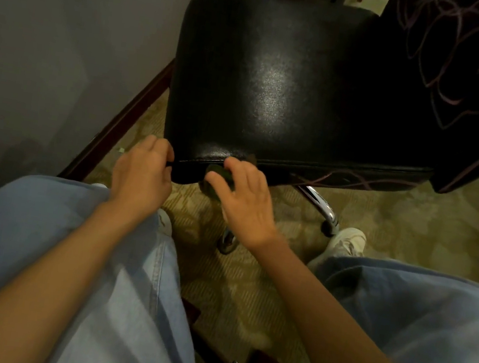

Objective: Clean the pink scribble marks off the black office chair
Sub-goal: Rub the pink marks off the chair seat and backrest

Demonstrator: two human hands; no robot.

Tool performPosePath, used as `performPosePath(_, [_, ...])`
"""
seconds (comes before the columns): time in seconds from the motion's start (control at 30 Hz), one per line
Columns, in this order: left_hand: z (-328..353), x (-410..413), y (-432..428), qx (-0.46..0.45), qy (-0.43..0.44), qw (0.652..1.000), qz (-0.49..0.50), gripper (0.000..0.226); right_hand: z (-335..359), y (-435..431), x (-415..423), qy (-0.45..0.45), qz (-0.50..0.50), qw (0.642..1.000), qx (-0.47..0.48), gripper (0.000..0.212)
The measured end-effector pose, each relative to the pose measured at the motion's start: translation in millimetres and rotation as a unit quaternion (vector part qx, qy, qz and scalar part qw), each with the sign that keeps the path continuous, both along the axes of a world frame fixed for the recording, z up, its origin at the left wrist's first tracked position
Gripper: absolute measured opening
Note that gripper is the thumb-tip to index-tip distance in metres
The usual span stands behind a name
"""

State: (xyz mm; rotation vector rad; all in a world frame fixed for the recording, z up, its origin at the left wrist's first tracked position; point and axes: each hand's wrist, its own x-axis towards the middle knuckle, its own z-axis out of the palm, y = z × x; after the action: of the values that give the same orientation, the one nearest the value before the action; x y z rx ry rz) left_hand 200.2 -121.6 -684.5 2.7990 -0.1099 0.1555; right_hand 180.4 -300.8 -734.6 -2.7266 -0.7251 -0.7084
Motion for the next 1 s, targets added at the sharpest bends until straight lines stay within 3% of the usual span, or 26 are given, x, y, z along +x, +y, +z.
performPosePath(0.1, [-1.0, 0.2, -1.1, 0.014, -0.006, 1.0, 0.0, 0.017, -2.9, -5.9, 6.8, 0.004, 0.008, 1.0, -0.025, 0.06])
performPosePath(0.33, [-0.6, 0.4, -3.0, 0.016, -0.022, 1.0, 0.005, 0.016, -3.9, -92.9, -6.0, -0.011, -0.123, 0.991, 0.047, 0.027])
performPosePath(0.47, [-0.7, 0.7, -6.0, 0.014, -0.015, 1.0, 0.017, 0.015, 0.9, -106.8, -12.9, -0.014, -0.179, 0.981, 0.075, 0.024])
performPosePath(0.7, [2.7, -6.6, -21.5, -0.042, -0.099, 0.99, -0.093, 0.017, 1.8, -45.0, -21.6, 0.03, -0.086, 0.993, 0.078, 0.027])
performPosePath(0.77, [2.2, -4.5, -30.6, -0.049, -0.113, 0.986, -0.109, 0.015, -4.3, -30.3, -16.3, 0.008, -0.055, 0.997, 0.061, 0.038])
performPosePath(0.83, [-0.8, -1.3, -36.8, -0.045, -0.122, 0.986, -0.107, 0.013, -7.3, -24.5, -10.8, 0.019, -0.071, 0.995, 0.07, 0.047])
performPosePath(1.0, [-6.3, 3.5, -37.3, -0.024, -0.133, 0.986, -0.098, 0.007, -5.3, -55.3, -2.8, -0.013, -0.126, 0.988, 0.09, 0.029])
